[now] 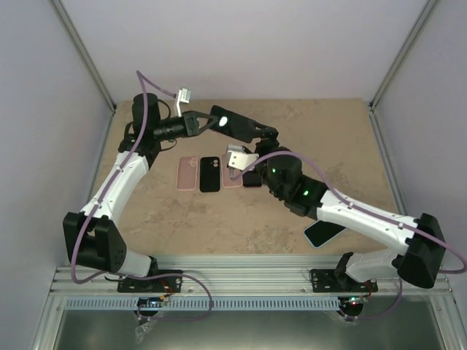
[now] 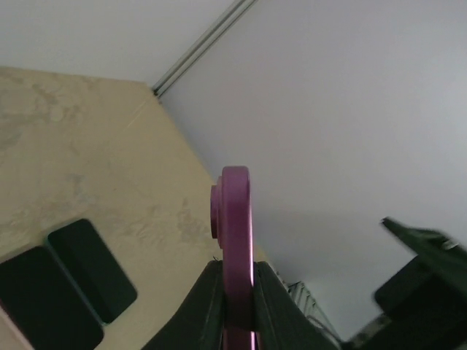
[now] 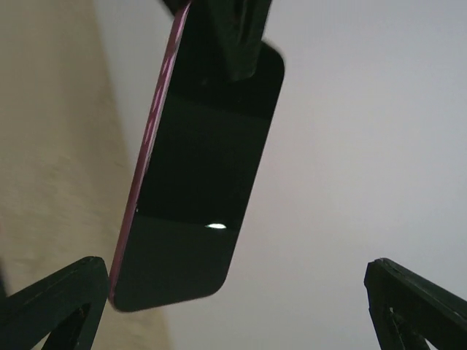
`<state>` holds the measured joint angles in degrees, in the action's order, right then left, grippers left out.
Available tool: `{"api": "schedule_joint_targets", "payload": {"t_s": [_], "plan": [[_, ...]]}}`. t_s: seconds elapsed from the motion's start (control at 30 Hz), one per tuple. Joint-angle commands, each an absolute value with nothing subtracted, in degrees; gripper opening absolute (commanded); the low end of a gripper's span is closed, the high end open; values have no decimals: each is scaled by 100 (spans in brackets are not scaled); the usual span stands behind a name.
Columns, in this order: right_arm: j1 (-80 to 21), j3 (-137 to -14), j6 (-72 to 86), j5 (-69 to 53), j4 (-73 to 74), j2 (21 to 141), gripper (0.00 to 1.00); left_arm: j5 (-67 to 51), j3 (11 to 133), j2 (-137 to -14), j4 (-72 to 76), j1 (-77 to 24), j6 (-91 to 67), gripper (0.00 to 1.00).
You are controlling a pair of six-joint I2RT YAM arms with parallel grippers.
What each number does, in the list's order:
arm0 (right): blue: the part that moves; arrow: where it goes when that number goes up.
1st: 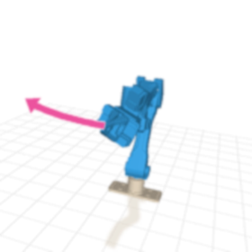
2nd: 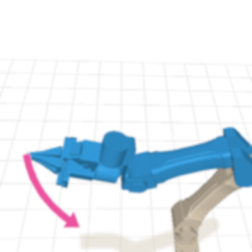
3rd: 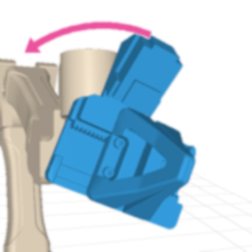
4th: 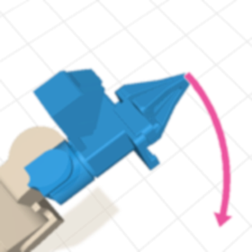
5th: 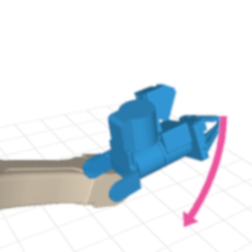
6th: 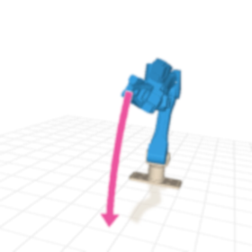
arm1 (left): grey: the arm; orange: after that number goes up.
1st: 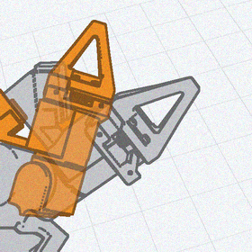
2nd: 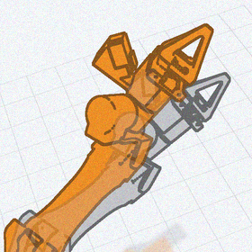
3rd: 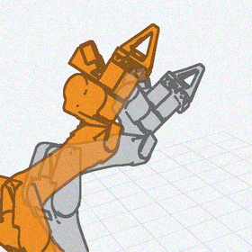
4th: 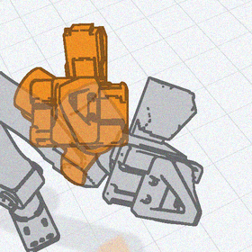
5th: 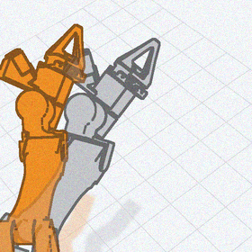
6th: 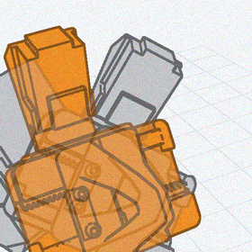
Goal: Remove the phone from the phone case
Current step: Place the phone at the center of the board.
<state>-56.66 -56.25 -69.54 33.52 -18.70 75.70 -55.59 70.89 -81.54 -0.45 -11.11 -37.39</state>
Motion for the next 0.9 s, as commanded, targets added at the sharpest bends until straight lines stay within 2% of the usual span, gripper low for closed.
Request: {"api": "schedule_joint_targets", "payload": {"t_s": [0.0,0.3,0.57,0.67,0.87], "plan": [[-5489,-6682,-4519,1973,1710,7258,98,-5584,7252,-8104,-657,-1114,-2683,0],[-4483,-7550,-3319,-953,3587,7067,98,-6117,7520,-8059,-3011,-1117,-114,0],[-3551,-8382,-2599,-3521,4771,7749,97,-7097,7368,-7729,-3822,-1295,1389,0],[-3265,-8574,-2440,-4463,5087,8067,94,-6996,7458,-7747,-4282,-1555,1943,0],[-3217,-8834,-2600,-5297,5772,8556,76,-6966,7299,-7755,-4413,-1868,2179,0]]}}
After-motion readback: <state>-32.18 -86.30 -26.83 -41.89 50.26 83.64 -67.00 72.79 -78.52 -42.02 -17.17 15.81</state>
